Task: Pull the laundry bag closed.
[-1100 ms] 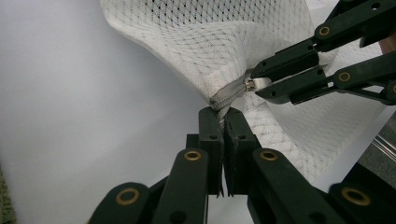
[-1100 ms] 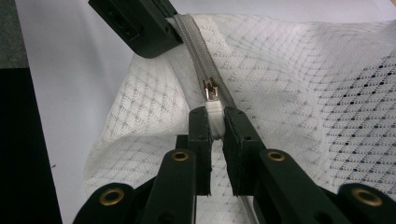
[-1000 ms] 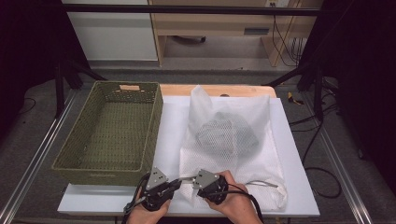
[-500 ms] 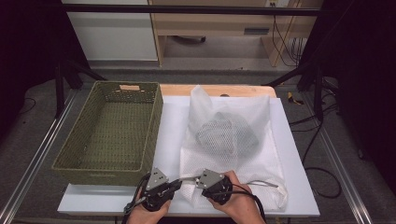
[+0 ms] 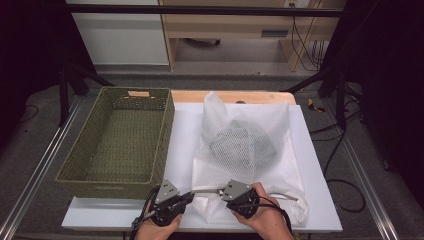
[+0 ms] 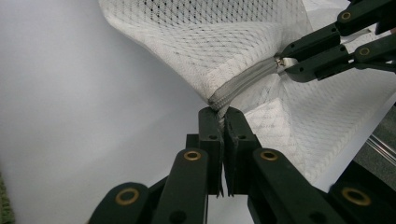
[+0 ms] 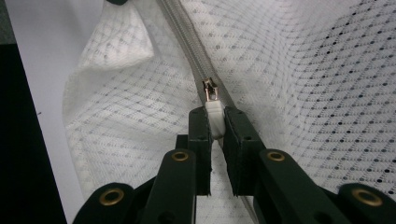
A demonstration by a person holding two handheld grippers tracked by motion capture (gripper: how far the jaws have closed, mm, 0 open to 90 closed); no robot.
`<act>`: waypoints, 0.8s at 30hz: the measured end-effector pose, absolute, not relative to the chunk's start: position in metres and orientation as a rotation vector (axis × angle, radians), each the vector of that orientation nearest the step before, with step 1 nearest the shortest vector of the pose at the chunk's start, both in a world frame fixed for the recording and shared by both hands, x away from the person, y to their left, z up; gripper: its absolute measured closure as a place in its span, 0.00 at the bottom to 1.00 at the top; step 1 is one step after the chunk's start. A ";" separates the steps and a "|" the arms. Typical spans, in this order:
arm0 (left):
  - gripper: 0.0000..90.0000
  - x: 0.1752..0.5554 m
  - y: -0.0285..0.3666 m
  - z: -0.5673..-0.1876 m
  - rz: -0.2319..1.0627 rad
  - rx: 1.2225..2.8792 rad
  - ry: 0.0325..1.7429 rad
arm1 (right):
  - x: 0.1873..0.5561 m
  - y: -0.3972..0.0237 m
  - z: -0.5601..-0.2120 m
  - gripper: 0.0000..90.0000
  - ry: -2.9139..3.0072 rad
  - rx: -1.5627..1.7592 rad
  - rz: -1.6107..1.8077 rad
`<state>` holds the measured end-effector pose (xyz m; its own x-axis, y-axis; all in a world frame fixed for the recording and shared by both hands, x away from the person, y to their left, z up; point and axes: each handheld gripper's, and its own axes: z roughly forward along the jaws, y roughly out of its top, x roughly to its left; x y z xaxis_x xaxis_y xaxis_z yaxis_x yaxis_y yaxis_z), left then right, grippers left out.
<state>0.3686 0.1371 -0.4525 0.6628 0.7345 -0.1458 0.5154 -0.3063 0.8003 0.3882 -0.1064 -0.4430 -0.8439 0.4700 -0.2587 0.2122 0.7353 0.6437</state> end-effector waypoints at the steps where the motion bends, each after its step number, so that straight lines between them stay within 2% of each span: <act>1: 0.97 0.368 0.137 -0.452 0.309 1.984 0.971 | 0.388 -0.107 -0.443 0.91 2.531 0.525 0.867; 24: 0.97 0.368 0.137 -0.453 0.318 1.984 0.973 | 0.384 -0.140 -0.441 0.91 2.529 0.572 0.857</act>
<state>0.3677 0.1370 -0.4529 0.6609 0.7373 -0.1397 0.5128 -0.3078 0.8014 0.3844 -0.1396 -0.4415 -0.8329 0.4969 -0.2439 0.2462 0.7273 0.6407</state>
